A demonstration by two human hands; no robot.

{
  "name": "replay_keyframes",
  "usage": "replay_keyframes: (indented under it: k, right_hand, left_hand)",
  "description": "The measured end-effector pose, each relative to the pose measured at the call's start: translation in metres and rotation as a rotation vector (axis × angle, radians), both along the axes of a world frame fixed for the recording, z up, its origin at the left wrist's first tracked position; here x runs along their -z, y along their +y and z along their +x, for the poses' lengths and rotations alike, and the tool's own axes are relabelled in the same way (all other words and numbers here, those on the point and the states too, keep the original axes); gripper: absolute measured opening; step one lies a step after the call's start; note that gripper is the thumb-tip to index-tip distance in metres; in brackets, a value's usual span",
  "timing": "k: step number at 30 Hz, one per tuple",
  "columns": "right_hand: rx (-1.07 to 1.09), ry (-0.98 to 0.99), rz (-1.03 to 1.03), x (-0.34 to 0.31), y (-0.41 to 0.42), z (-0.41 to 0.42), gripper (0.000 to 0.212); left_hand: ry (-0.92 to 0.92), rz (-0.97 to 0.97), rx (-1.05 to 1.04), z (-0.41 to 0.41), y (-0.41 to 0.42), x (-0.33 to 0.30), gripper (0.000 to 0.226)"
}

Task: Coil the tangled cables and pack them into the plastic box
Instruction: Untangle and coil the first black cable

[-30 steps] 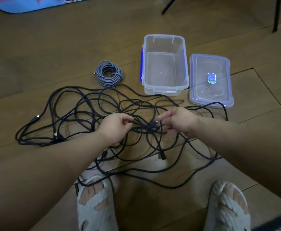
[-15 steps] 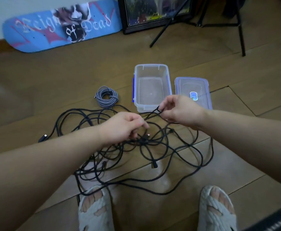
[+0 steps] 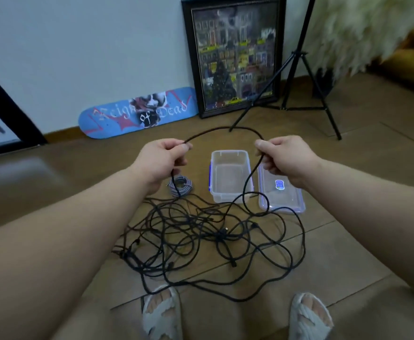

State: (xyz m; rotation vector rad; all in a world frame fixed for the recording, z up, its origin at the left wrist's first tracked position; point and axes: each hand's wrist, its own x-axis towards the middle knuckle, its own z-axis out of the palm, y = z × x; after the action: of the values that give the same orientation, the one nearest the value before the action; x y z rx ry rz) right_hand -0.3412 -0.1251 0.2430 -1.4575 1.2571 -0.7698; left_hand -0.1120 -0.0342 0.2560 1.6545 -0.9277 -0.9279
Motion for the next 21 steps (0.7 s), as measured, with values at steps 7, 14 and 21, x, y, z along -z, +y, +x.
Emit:
replay_keyframes:
  k: [7,14,21]
  right_hand:
    - [0.402,-0.423,-0.017,-0.043,0.029,-0.011,0.022]
    - [-0.221,0.668,-0.569,-0.036,0.068,0.003,0.072]
    - [-0.206,0.525,-0.385,-0.021,0.046,0.020,0.026]
  left_hand:
    - [-0.015,-0.031,-0.030,-0.017,0.034,-0.012,0.015]
    - [-0.363,0.005,0.220,-0.039,0.030,-0.017,0.016]
    - [-0.360,-0.018,0.254,-0.042,0.017,-0.016,0.020]
